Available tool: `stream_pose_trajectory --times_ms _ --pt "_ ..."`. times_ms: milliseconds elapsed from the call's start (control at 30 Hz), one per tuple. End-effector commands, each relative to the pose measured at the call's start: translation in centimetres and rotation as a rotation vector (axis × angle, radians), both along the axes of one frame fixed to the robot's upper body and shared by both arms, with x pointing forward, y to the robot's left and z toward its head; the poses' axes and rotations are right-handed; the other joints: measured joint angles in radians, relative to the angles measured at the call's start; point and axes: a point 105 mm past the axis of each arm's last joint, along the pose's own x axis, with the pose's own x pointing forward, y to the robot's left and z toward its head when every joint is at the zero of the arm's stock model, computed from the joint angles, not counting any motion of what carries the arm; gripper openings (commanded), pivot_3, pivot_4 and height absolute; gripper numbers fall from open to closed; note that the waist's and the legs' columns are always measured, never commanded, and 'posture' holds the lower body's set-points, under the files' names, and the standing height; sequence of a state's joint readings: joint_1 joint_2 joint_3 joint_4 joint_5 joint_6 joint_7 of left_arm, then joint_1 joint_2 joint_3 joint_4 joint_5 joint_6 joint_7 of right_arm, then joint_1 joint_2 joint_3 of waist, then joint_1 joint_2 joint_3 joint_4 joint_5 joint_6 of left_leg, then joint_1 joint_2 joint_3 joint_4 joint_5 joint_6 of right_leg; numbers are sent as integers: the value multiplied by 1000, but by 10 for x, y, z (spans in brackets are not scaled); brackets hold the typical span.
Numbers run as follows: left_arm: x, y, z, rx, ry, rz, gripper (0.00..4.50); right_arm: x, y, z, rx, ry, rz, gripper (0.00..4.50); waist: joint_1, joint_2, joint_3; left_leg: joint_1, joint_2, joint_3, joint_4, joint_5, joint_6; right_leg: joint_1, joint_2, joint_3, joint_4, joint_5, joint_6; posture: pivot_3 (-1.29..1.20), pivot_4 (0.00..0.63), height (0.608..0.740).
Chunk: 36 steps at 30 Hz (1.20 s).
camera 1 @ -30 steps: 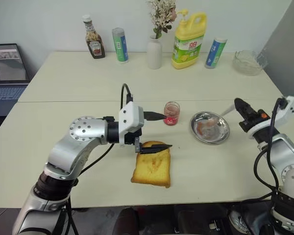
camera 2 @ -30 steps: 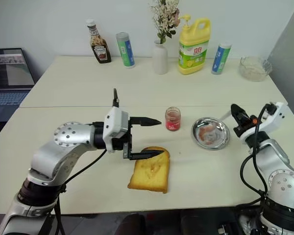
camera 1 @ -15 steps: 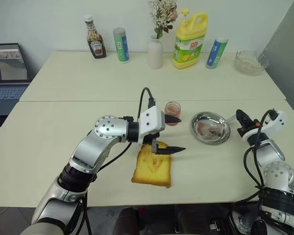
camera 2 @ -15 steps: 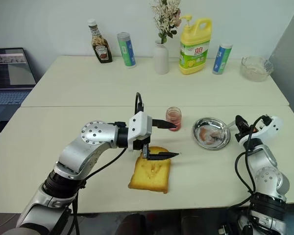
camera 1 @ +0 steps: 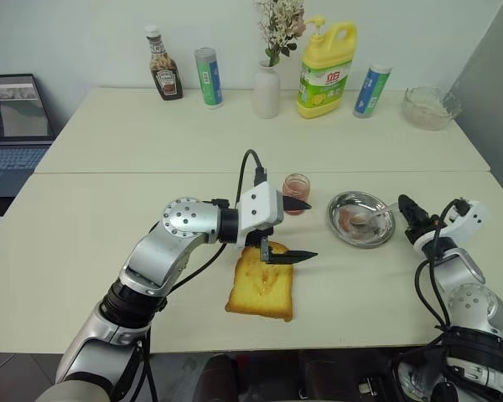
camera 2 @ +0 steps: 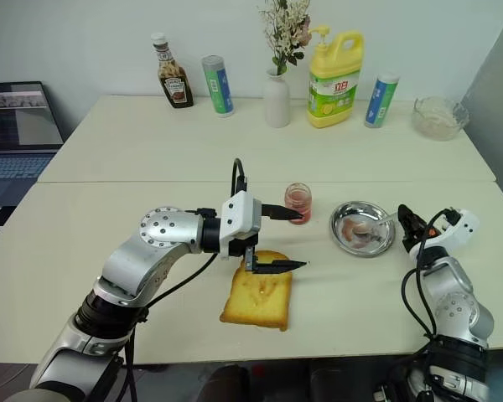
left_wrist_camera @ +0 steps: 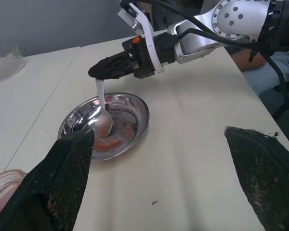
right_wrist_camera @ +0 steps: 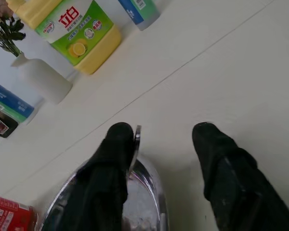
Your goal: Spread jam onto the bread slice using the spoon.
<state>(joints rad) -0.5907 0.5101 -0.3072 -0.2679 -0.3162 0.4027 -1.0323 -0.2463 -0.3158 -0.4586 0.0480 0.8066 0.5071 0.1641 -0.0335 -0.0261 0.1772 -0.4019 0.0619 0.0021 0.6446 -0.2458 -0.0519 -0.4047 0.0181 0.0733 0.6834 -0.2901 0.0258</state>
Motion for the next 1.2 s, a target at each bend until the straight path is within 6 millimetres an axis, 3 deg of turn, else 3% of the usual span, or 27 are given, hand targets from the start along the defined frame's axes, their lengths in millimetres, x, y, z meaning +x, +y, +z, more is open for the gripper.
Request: stream_pose_trajectory --times_ms 33,133,500,700,833,1000,1200 --pt "0 -2 10 -25 -54 -7 4500 -4 4 17 -119 -51 38 3587 0 0 0 0 0 0 0 0 0 0 0 0 0 0 0 0 150 740" --pt "0 -2 10 -26 -58 -3 4500 -8 2 19 -208 -52 30 4477 0 1 0 0 0 0 0 0 0 0 0 0 0 0 0 0 150 740" --pt "1 -2 8 -25 -73 0 4500 -12 -26 23 -349 -51 -153 4477 1 1 -1 0 0 0 0 0 0 0 0 0 0 0 0 0 150 740" --pt "2 -2 8 -27 -80 7 4500 -12 -37 29 -35 -91 -221 4477 1 1 -1 0 0 0 0 0 0 0 0 0 1 0 0 0 150 740" --pt "4 -1 8 -29 -87 19 4500 -14 -26 44 -62 -153 -150 4477 1 2 -1 0 0 0 0 0 0 0 0 0 1 0 0 0 150 740" --pt "11 12 12 -36 -101 87 4500 -26 9 66 -334 -222 65 4477 0 3 -1 0 0 0 0 0 0 0 0 0 1 0 0 0 150 740" --pt "21 69 11 20 -63 341 4500 -72 60 88 -561 -279 443 4477 -2 4 -1 1 1 -1 0 0 0 0 1 -1 2 0 0 0 150 740"
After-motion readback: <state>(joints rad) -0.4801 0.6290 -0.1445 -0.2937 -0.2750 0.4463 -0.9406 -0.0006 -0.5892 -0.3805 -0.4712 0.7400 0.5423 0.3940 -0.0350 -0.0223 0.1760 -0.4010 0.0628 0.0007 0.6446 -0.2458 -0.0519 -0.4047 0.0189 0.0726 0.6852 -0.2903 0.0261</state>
